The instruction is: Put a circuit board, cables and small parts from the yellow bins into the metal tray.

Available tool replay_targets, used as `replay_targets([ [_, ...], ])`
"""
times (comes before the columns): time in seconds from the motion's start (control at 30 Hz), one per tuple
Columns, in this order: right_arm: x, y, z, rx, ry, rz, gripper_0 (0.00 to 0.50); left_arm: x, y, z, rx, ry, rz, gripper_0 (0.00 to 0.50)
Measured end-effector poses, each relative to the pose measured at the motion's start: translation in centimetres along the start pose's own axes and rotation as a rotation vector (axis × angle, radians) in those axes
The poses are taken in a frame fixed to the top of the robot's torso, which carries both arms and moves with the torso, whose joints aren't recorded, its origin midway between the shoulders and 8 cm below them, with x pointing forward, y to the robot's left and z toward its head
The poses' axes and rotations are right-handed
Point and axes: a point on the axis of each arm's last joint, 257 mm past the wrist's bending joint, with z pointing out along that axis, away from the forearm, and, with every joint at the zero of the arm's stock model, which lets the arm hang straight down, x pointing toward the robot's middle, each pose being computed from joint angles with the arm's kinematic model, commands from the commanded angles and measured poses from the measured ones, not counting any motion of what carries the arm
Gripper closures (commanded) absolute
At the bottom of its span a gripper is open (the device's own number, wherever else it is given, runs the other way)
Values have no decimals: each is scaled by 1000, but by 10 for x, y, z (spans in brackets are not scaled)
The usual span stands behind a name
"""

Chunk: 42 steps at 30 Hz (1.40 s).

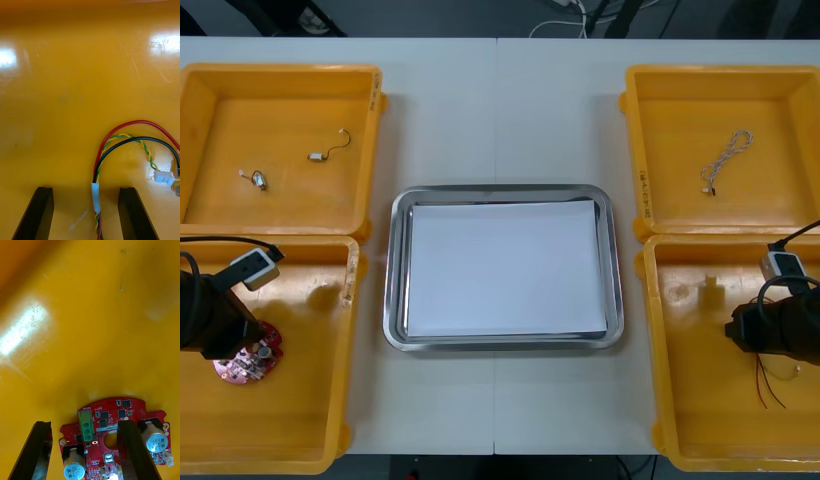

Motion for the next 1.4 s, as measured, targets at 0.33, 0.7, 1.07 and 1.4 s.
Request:
replay_targets([
  [0.33,-5,1,1,-4,-22,-1,219,3,1,7,-5,-3,0,0],
  [0.7,-5,4,2,-8,-24,2,500,5,3,8,-9,2,-2,70],
  [1.07,-4,3,1,-6,-20,-1,500,6,4,8,-12,4,-2,500],
  [1.4,12,-1,-23,32,119,-17,500,6,4,8,-12,4,-2,500],
])
